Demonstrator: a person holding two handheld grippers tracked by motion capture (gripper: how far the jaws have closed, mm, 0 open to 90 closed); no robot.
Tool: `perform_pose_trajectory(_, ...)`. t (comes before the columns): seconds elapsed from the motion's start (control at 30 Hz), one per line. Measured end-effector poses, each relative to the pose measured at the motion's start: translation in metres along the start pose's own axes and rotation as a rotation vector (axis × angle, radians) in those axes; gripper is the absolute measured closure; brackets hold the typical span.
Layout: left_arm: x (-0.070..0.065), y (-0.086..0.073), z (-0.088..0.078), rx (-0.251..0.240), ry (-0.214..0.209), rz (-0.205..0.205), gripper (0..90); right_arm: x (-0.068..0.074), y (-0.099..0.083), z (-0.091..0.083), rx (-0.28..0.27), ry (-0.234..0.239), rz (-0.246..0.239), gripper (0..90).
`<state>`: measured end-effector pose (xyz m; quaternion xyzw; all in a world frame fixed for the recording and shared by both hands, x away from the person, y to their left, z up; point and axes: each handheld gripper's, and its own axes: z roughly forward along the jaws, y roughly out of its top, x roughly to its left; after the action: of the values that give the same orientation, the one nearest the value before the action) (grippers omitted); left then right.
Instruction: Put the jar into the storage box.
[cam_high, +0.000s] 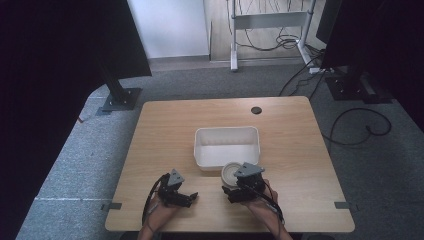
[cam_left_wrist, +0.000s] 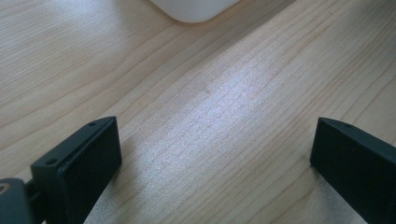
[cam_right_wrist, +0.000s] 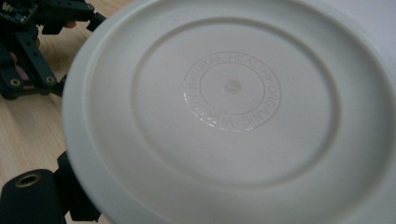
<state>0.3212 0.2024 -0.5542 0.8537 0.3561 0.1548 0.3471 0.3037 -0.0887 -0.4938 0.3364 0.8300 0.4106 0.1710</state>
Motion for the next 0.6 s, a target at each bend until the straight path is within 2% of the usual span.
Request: perform_pose_trajectory(0.6, 0.000, 0.000, 0.000, 0.000, 0.000, -0.001, 1.7, -0.002, 0.027, 0.020, -0.006, 0.007, -0.002, 9.6)
